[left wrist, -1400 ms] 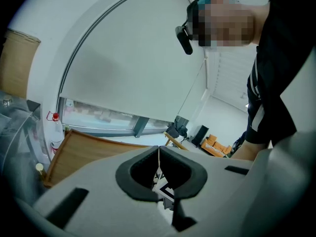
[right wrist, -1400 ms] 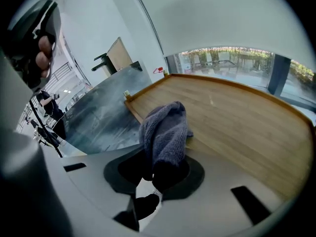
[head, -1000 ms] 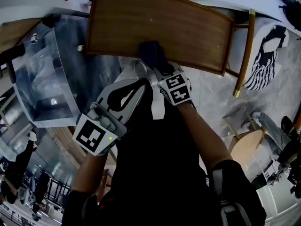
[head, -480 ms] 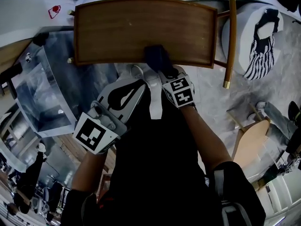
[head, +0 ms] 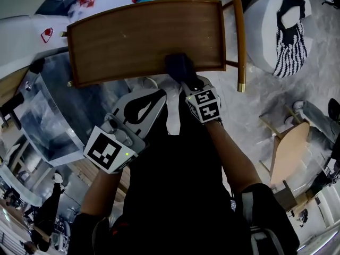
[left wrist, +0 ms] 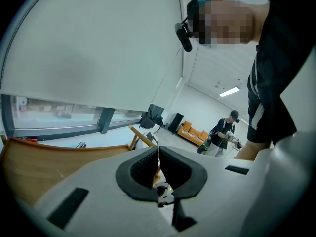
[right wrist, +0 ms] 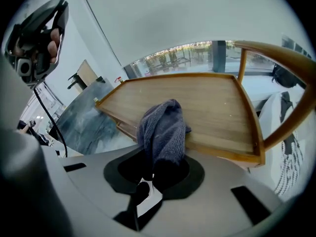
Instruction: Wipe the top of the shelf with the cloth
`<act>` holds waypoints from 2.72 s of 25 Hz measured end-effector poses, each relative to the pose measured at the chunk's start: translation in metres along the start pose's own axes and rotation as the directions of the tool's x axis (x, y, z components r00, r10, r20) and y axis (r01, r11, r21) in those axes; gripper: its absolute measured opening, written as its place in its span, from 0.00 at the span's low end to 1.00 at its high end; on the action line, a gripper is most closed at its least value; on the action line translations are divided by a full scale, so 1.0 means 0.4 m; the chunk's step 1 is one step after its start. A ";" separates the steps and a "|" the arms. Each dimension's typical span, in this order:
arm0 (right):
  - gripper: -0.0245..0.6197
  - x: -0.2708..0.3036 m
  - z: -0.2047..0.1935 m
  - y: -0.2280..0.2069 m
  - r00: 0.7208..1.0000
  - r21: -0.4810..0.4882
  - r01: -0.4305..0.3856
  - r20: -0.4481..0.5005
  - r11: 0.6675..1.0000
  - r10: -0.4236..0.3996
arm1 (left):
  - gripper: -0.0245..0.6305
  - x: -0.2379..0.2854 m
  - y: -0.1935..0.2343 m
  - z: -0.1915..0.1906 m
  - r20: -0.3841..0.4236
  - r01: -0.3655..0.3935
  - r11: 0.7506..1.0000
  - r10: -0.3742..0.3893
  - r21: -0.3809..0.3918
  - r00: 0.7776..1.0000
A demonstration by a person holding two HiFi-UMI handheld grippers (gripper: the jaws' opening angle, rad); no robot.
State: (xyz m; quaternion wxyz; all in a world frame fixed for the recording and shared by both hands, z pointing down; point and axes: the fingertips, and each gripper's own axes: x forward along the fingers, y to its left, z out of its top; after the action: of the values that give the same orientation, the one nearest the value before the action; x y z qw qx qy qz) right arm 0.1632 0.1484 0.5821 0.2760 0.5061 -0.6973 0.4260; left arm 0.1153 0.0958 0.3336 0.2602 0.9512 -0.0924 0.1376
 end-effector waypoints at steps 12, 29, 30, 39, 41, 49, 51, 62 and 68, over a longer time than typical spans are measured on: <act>0.15 -0.076 -0.047 -0.124 0.997 0.077 0.069 0.015 0.995 -0.070 | 0.08 0.106 -0.065 0.024 -0.025 0.069 0.997 -0.068 0.039 0.997; 0.15 -0.137 -0.097 -0.214 0.988 0.157 0.149 0.022 0.976 -0.155 | 0.08 0.182 -0.104 0.032 -0.042 0.139 0.986 -0.136 0.091 0.990; 0.15 -0.142 -0.098 -0.219 0.987 0.163 0.155 0.023 0.974 -0.161 | 0.08 0.184 -0.106 0.032 -0.045 0.144 0.985 -0.140 0.097 0.989; 0.15 -0.185 -0.114 -0.254 0.979 0.181 0.197 0.024 0.963 -0.205 | 0.08 0.207 -0.136 0.052 -0.045 0.173 0.980 -0.169 0.101 0.985; 0.15 -0.188 -0.112 -0.251 0.979 0.175 0.194 0.030 0.965 -0.202 | 0.08 0.204 -0.134 0.063 -0.025 0.172 0.978 -0.171 0.117 0.985; 0.15 -0.200 -0.002 -0.142 0.989 0.075 0.119 0.082 0.990 -0.125 | 0.08 0.138 -0.088 0.128 0.051 0.115 0.983 -0.123 0.144 0.991; 0.15 -0.208 0.048 -0.108 0.989 0.043 0.100 0.107 0.994 -0.104 | 0.08 0.109 -0.070 0.141 0.044 0.092 0.984 -0.100 0.154 0.994; 0.15 -0.276 0.392 0.045 0.965 -0.132 0.027 0.263 0.991 0.009 | 0.08 -0.091 0.012 0.290 0.152 -0.058 0.978 0.028 0.200 0.988; 0.15 -0.343 0.546 0.109 0.936 -0.194 0.000 0.345 0.981 0.069 | 0.08 -0.189 0.044 0.370 0.227 -0.142 0.964 0.090 0.226 0.970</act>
State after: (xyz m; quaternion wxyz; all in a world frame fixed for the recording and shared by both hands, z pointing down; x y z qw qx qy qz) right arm 0.1782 0.0278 0.3505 0.1870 0.5327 -0.7817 0.2651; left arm 0.0712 0.0119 0.1961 0.1227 0.9779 -0.1584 0.0592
